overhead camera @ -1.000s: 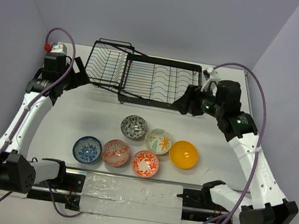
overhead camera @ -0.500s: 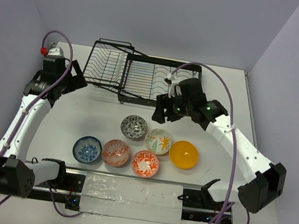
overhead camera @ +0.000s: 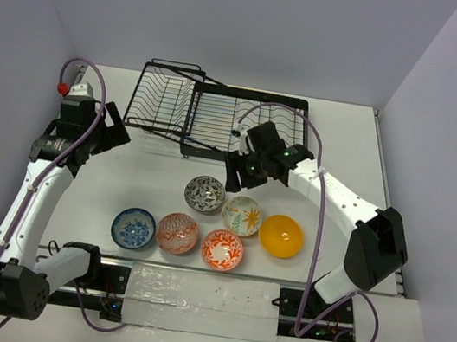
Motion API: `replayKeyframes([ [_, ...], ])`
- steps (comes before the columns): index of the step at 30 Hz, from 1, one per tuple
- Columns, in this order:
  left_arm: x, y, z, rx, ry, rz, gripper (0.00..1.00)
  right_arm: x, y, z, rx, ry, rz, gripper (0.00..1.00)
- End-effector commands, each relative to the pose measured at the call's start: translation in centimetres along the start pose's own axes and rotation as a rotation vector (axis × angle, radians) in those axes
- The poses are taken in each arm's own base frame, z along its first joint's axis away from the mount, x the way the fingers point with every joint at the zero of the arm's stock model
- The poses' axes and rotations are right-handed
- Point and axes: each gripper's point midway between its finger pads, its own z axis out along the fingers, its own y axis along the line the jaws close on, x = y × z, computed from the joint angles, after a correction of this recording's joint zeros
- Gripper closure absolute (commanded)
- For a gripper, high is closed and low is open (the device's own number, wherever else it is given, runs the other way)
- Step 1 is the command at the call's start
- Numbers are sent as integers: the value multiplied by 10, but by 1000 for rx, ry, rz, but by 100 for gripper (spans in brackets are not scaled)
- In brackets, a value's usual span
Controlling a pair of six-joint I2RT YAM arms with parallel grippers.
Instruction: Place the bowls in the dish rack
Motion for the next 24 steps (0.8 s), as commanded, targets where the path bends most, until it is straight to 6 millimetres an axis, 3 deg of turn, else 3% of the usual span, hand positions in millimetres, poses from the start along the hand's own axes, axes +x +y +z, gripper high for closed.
replayKeyframes([
  [1, 2, -2, -9, 27, -7, -1, 1, -32, 8, -1, -15, -85, -45, 36],
  [13, 7, 2, -11, 16, 1, -5, 1, -38, 12, 37, -72, -11, -48, 37],
  [24, 15, 7, -14, 7, 13, -14, 1, -23, 11, 68, -109, 51, -28, 38],
])
